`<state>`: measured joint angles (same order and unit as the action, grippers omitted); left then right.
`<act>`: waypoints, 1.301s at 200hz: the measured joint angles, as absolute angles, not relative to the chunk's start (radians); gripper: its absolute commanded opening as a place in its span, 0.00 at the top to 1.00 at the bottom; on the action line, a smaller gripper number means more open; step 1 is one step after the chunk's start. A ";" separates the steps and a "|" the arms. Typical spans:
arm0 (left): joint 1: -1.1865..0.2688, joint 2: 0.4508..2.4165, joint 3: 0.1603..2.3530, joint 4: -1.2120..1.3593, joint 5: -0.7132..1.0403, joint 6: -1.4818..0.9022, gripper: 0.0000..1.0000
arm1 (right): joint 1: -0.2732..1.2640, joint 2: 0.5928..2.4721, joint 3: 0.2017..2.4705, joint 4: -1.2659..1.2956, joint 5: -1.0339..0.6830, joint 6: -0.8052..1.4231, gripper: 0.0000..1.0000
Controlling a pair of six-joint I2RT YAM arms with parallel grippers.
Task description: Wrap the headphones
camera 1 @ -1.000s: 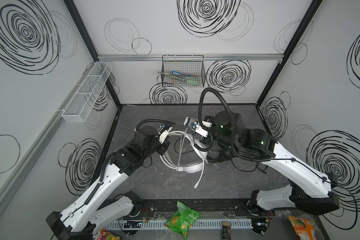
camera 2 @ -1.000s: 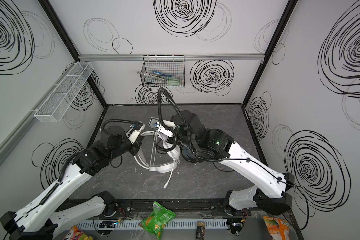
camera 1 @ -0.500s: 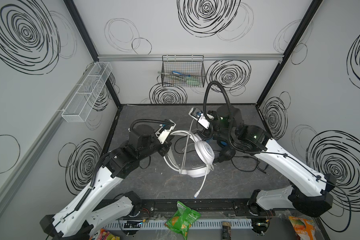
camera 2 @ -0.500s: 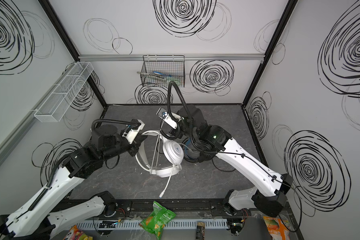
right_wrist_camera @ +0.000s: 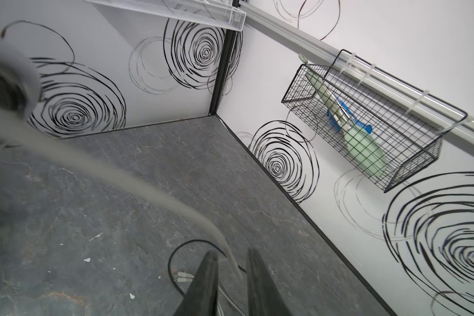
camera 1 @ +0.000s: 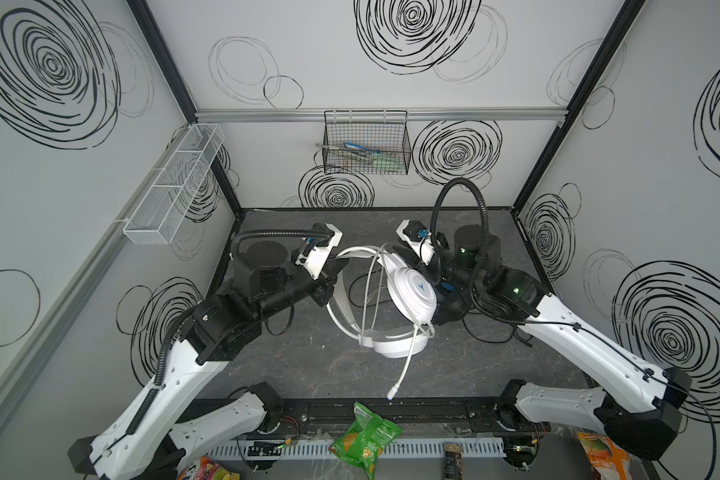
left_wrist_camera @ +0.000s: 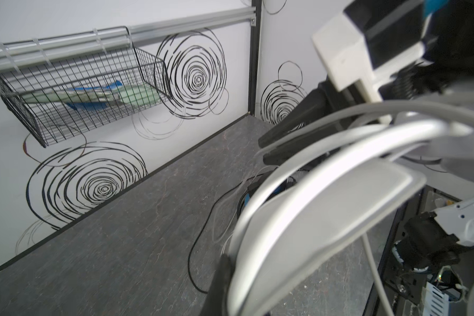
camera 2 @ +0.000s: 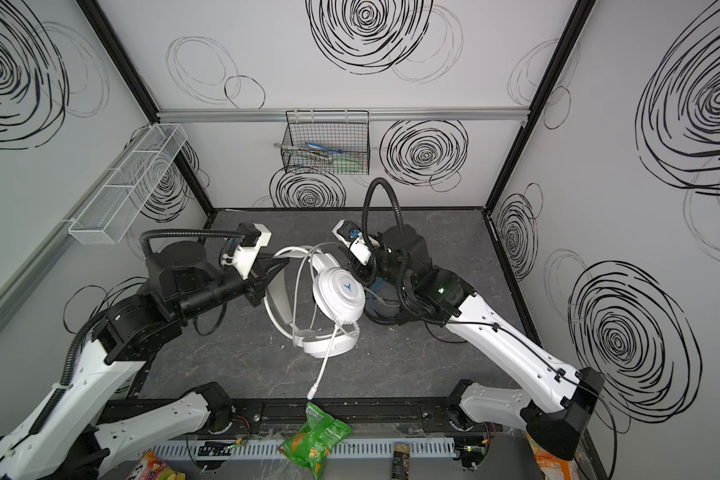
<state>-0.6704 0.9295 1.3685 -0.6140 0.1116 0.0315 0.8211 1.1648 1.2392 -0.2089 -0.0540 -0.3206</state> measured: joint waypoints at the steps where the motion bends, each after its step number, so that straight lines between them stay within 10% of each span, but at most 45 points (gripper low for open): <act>1: -0.671 0.930 1.371 -0.614 0.112 0.031 1.00 | 0.820 1.164 1.235 -0.204 -0.060 -0.318 0.73; 132: -0.701 1.140 1.792 -0.744 0.021 -0.047 1.00 | 0.773 1.204 1.074 0.181 -0.394 -0.030 0.33; 260: -0.705 1.206 1.926 -0.807 0.018 -0.075 1.00 | 0.708 1.328 0.979 0.352 -0.440 0.064 0.34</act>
<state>-0.7052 1.2060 1.9263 -0.8074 0.0177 -0.0753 0.7078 1.3285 0.9794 0.3523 -0.4404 0.0639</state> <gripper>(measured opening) 0.085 0.671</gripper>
